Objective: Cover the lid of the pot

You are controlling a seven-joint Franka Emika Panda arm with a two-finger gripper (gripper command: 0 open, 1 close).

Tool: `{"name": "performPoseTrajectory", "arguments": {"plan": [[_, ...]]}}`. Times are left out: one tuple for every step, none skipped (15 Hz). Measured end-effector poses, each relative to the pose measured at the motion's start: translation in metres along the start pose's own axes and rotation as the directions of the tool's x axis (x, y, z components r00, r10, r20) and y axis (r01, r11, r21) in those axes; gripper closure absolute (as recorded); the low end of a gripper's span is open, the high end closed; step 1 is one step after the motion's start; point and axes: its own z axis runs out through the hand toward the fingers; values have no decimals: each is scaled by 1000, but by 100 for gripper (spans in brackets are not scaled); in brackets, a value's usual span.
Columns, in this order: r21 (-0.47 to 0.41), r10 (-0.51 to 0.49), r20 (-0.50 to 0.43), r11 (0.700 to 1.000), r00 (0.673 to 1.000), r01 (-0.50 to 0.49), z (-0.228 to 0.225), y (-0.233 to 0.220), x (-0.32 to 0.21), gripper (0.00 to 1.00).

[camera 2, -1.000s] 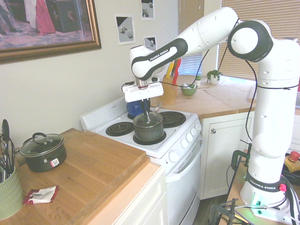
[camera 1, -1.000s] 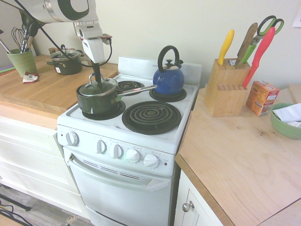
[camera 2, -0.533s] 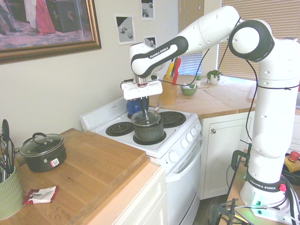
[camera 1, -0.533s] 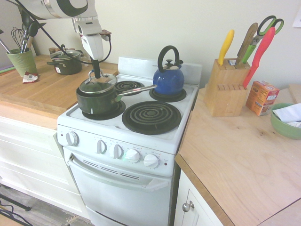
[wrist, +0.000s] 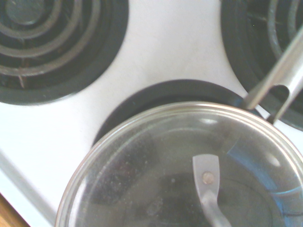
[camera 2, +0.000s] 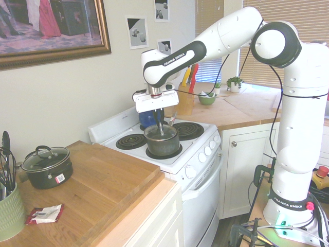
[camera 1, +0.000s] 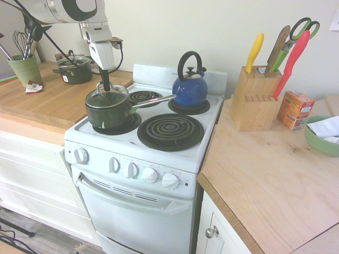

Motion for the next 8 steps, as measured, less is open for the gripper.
{"name": "performPoseTrajectory", "arguments": {"plan": [[0,1,-1,1000,1000,-1,-1,1,0,100],[2,0,-1,1000,1000,0,-2,3,1,100],[6,0,-2,1000,1000,0,-4,5,1,100],[8,0,-4,1000,1000,0,-7,8,1,100],[6,0,-4,1000,1000,0,-8,9,1,100],[0,-1,-6,1000,1000,1,-8,10,0,100],[-6,-3,-9,1000,1000,3,-6,11,0,100],[-11,-4,-12,1000,1000,4,-4,11,-1,100]]}}
